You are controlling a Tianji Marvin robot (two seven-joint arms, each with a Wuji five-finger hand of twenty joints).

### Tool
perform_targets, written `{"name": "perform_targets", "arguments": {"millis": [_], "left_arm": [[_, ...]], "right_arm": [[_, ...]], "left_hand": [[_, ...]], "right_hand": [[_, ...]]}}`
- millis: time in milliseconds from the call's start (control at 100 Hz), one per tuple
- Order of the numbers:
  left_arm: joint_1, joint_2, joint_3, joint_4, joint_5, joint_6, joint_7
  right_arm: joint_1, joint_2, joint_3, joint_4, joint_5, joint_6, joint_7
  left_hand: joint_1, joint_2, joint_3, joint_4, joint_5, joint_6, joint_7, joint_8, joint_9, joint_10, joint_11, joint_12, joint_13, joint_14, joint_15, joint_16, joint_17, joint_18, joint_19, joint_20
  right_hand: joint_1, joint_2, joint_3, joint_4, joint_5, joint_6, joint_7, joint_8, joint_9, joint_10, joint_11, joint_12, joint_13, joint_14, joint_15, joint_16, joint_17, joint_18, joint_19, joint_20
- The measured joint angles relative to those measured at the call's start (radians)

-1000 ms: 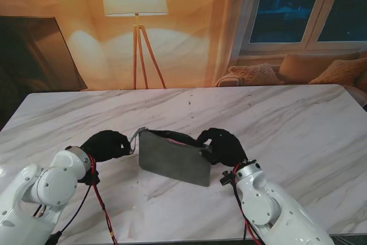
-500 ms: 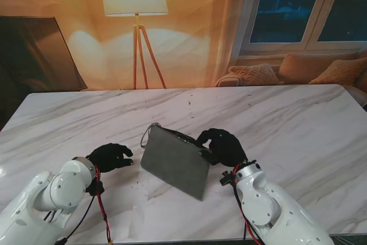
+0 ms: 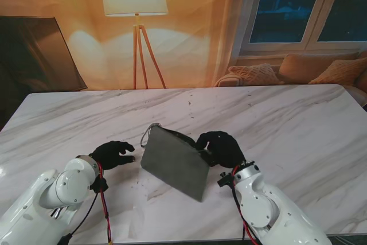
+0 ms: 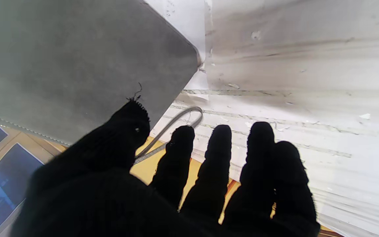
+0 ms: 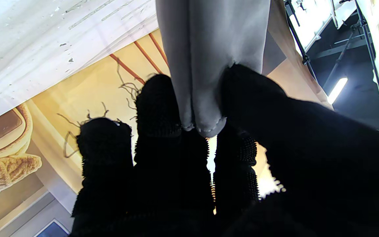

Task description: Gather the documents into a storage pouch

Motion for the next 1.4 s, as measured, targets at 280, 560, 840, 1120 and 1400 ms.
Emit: {"name": "perform_targets", "arguments": {"millis": [280, 560, 840, 1120, 1400], "left_arm": [[-0.018, -0.002, 0.006, 0.009, -0.06, 0.01, -0.019], [-0.063, 0.0, 0.032, 0.043, -0.125, 0.045, -0.053], [-0.13, -0.001, 0.076, 0.119, -0.195, 0.037, -0.063], [-0.187, -0.009, 0.112, 0.185, -0.255, 0.019, -0.068], [-0.252, -0.019, 0.147, 0.27, -0.364, 0.013, -0.081]], "right_arm": [[-0.011, -0.004, 0.004, -0.006, 0.019, -0.025, -0.002], [-0.013, -0.004, 0.004, -0.005, 0.008, -0.056, -0.013], [-0.016, -0.004, 0.002, -0.006, -0.001, -0.077, -0.019], [-0.019, -0.004, 0.002, -0.01, -0.008, -0.08, -0.021], [-0.019, -0.004, 0.001, -0.01, -0.012, -0.086, -0.023]], "left_hand": [[0.0, 0.0, -0.019, 0.0, -0.034, 0.0, -0.02, 0.002, -0.079, -0.015, -0.055, -0.043, -0.06, -0.016, -0.118, -0.064, -0.046, -0.019, -0.095, -0.038], [0.0, 0.028, -0.104, 0.01, -0.062, -0.009, -0.058, -0.008, -0.165, -0.025, -0.093, -0.061, -0.119, -0.05, -0.203, -0.079, -0.057, -0.036, -0.213, -0.054], [0.0, 0.041, -0.169, 0.021, -0.127, -0.022, -0.092, -0.019, -0.179, -0.062, -0.103, -0.069, -0.131, -0.061, -0.248, -0.092, -0.057, -0.038, -0.297, -0.055], [-0.001, 0.065, -0.28, 0.021, -0.127, -0.023, -0.104, -0.019, -0.209, -0.074, -0.153, -0.092, -0.17, -0.083, -0.329, -0.113, -0.068, -0.038, -0.465, -0.027], [0.0, 0.077, -0.33, 0.021, -0.14, -0.021, -0.128, -0.019, -0.239, -0.074, -0.161, -0.105, -0.181, -0.104, -0.423, -0.147, -0.081, -0.044, -0.683, 0.071]], "right_hand": [[0.01, -0.014, 0.0, -0.001, 0.024, 0.009, -0.018, 0.003, 0.021, -0.009, 0.005, 0.011, 0.0, 0.002, 0.0, 0.012, -0.018, 0.012, -0.002, 0.0], [0.01, -0.015, 0.0, -0.001, 0.026, 0.009, -0.026, 0.015, 0.032, -0.016, 0.006, 0.011, 0.0, 0.002, 0.0, 0.013, -0.019, 0.012, -0.004, 0.0], [0.01, -0.017, 0.0, -0.001, 0.036, 0.015, -0.039, 0.025, 0.034, -0.018, 0.007, 0.012, 0.0, 0.002, 0.0, 0.013, -0.02, 0.012, -0.009, 0.0], [0.01, -0.017, 0.0, -0.001, 0.036, 0.015, -0.041, 0.035, 0.034, -0.018, 0.008, 0.013, 0.0, 0.002, -0.01, 0.013, -0.02, 0.012, -0.01, 0.0], [0.01, -0.017, 0.0, -0.001, 0.036, 0.016, -0.042, 0.036, 0.034, -0.018, 0.009, 0.013, 0.0, 0.002, -0.011, 0.013, -0.02, 0.012, -0.011, 0.0]]}}
